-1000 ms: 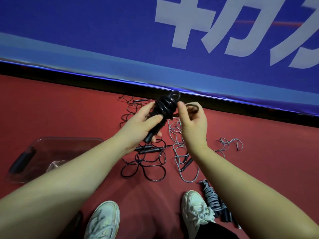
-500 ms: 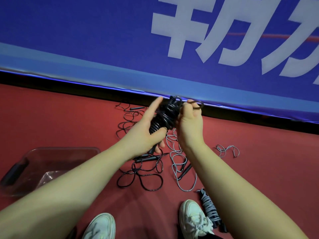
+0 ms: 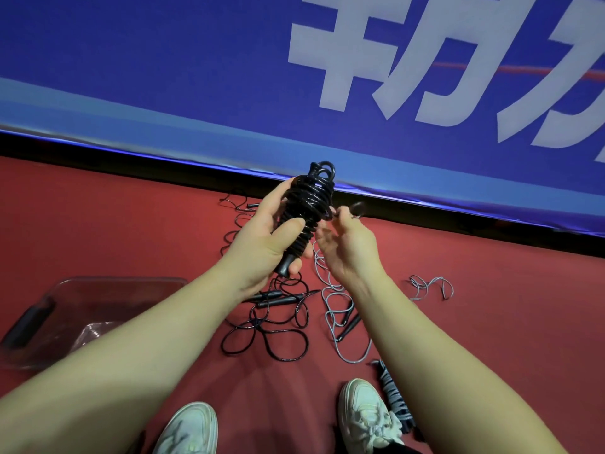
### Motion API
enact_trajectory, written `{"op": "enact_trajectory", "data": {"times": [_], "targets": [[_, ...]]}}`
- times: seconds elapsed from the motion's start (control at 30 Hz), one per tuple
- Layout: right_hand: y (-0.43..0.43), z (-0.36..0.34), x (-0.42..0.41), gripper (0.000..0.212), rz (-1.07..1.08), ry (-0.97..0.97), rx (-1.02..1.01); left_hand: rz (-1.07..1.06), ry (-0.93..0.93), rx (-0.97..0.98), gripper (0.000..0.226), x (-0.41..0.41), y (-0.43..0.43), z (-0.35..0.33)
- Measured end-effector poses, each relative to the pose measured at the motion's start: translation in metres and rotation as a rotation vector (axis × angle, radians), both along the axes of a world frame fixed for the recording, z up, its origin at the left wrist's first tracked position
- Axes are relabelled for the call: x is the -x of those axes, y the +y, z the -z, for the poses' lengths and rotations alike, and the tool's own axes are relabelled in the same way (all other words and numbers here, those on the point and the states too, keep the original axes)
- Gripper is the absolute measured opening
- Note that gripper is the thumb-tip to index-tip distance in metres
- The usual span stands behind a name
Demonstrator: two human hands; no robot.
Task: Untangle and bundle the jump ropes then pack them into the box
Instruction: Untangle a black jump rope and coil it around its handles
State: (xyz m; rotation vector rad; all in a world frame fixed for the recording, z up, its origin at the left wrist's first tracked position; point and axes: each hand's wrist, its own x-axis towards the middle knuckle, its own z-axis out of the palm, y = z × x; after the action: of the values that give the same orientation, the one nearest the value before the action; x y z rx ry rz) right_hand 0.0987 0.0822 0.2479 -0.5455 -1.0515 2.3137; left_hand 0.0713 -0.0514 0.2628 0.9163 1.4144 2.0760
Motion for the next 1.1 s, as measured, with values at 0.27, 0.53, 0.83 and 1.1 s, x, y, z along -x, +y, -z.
{"op": "enact_trajectory", "data": {"times": [0.27, 0.53, 0.83, 1.1], "targets": [[-0.004, -0.015, -0.005, 0.016, -0.159, 0.091, 0.023, -0.086, -0.184, -0.049, 0.051, 0.010, 0.000, -0.003], [0.015, -0.039, -0.019, 0.021, -0.412, -0.128, -0.476, 0.033, -0.112, -0.036, 0.056, 0.008, -0.013, -0.005], [0.022, -0.040, -0.032, 0.013, -0.627, 0.065, -0.458, 0.093, -0.032, -0.019, 0.062, 0.016, -0.022, 0.000], [0.024, -0.028, -0.024, 0.020, -0.274, 0.072, -0.638, 0.153, 0.103, 0.065, 0.057, 0.012, -0.026, 0.001]]}}
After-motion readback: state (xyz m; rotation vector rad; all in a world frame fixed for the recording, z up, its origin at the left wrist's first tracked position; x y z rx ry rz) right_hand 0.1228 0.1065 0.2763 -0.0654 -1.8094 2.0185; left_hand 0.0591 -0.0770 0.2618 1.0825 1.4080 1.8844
